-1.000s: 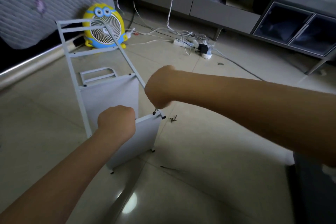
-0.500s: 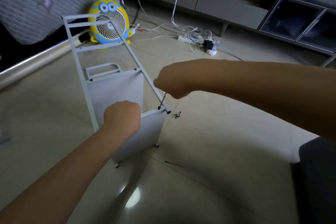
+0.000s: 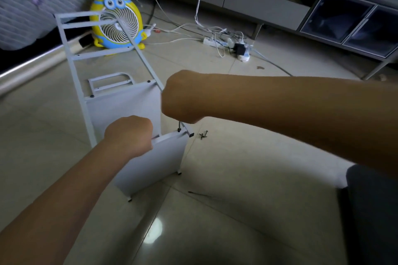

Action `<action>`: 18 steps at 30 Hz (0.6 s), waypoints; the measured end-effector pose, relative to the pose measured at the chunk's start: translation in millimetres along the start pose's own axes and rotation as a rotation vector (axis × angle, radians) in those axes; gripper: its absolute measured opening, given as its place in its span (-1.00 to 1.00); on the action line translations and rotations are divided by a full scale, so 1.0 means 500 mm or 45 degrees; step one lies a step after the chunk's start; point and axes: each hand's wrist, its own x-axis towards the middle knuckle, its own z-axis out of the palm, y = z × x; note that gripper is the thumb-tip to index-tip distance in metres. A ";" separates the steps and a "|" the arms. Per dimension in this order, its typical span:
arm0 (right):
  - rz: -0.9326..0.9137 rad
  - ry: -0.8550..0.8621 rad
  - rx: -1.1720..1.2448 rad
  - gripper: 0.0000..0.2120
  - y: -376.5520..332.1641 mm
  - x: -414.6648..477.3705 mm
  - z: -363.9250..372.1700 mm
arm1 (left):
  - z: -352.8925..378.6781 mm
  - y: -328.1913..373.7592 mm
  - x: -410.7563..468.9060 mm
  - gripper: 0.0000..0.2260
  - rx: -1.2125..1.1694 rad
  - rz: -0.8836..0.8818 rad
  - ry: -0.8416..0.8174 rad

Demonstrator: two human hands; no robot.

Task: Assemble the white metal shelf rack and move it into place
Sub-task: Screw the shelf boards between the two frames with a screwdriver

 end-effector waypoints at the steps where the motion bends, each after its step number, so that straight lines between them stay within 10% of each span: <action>1: 0.066 -0.003 0.098 -0.70 -0.004 0.011 -0.006 | -0.003 0.000 0.001 -0.81 -0.018 0.016 -0.015; 7: 0.422 -0.115 1.161 -0.79 0.046 0.015 -0.015 | 0.001 0.000 0.005 -0.86 -0.011 0.072 -0.033; 12: 0.260 -0.533 0.539 -0.64 0.028 0.049 -0.055 | -0.002 -0.010 0.018 -0.81 -0.022 0.141 -0.079; 18: 0.095 -0.197 0.202 -0.85 0.026 0.016 0.009 | 0.013 -0.016 0.019 -0.87 -0.076 0.128 0.037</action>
